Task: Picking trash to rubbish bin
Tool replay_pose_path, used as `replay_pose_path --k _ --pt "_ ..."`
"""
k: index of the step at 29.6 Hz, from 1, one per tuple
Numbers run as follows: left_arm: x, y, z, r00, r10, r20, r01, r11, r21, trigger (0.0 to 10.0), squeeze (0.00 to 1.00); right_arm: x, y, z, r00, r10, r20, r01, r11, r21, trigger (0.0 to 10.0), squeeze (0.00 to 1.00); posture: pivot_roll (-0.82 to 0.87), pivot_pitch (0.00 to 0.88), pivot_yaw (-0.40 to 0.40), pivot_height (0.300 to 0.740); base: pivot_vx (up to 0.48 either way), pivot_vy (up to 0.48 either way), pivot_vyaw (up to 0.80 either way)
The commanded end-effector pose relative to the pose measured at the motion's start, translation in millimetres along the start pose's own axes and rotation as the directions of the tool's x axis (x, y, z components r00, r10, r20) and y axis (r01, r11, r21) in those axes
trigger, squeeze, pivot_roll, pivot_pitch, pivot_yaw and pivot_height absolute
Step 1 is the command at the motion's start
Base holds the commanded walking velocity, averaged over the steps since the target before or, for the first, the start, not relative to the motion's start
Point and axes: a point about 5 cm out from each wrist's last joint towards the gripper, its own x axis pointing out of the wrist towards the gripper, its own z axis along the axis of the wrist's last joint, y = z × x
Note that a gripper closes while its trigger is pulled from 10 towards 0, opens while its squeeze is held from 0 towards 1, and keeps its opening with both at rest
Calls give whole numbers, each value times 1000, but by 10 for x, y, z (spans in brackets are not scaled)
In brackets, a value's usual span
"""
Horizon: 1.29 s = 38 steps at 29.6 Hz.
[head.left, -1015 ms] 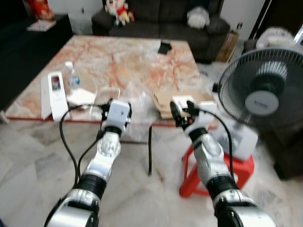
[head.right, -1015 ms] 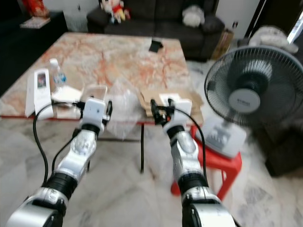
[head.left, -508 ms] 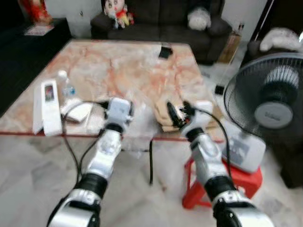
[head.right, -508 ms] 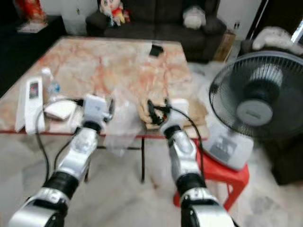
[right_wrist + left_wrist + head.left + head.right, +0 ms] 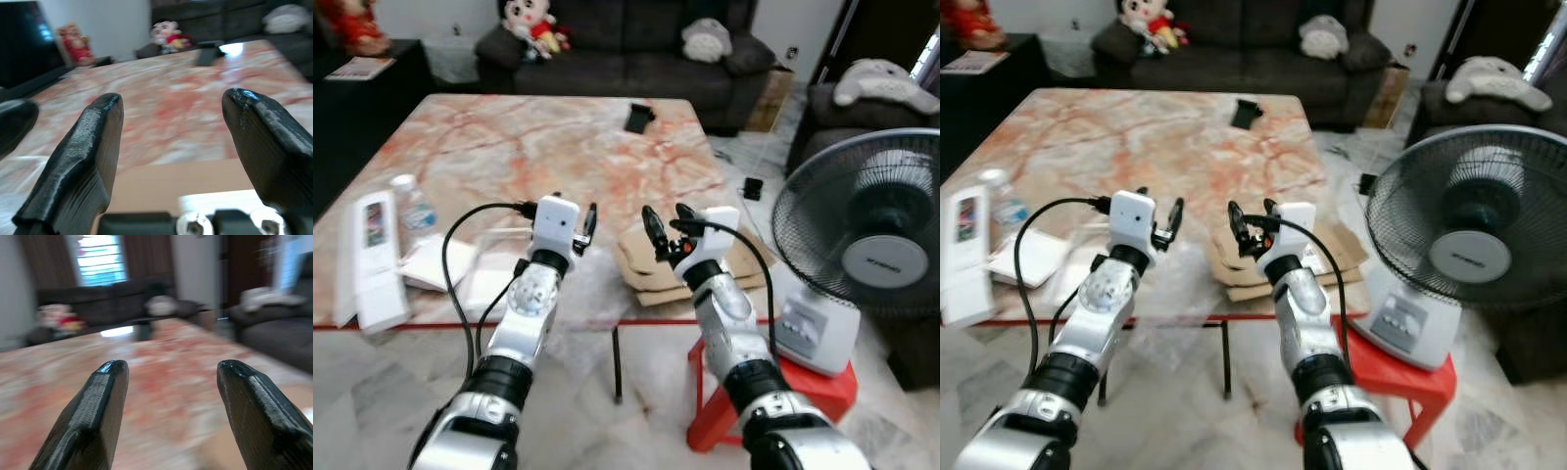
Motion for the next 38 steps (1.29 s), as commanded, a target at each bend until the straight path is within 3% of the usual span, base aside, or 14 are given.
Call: replay_pose_path --k 1,11,12,19,25,26,31,38 --pt "-19 80 36 1000 5 10 -5 1000 9 10000 0 50 89 38 1000 24 16 -24 1000 6 10000 0 -91 0 -74 740 0 0 0" --pt "-135 68 78 999 -48 -21 47 999 -10 10000 0 47 103 31 999 30 13 -30 1000 6 10000 0 -90 0 -73 740 0 0 0" --pt "-156 80 75 999 -41 -28 41 999 -28 10000 1000 47 104 30 999 31 12 -31 1000 6 10000 0 -88 0 -74 740 0 0 0" --pt "-194 94 11 996 -53 -75 49 998 -49 10000 1000 48 115 21 999 35 8 -35 999 7 10000 0 -86 0 -76 740 0 0 0" --pt "-161 133 -127 985 -27 -170 26 1000 -9 10000 1000 44 117 13 999 35 4 -35 999 6 10000 0 -88 0 -76 740 0 0 0" --pt "-152 136 -137 984 -27 -175 26 1000 -10 10000 0 42 117 11 999 35 4 -36 999 6 10000 0 -89 0 -78 740 0 0 0" --pt "-92 150 -200 975 -11 -220 -4 998 -68 10000 0 40 106 15 999 36 2 -36 999 2 10000 0 -93 0 -79 740 0 0 0" --pt "-127 106 -366 954 -36 -297 1 993 -119 10000 0 43 110 17 999 42 1 -42 999 -3 10000 0 -93 0 -79 740 0 0 0"
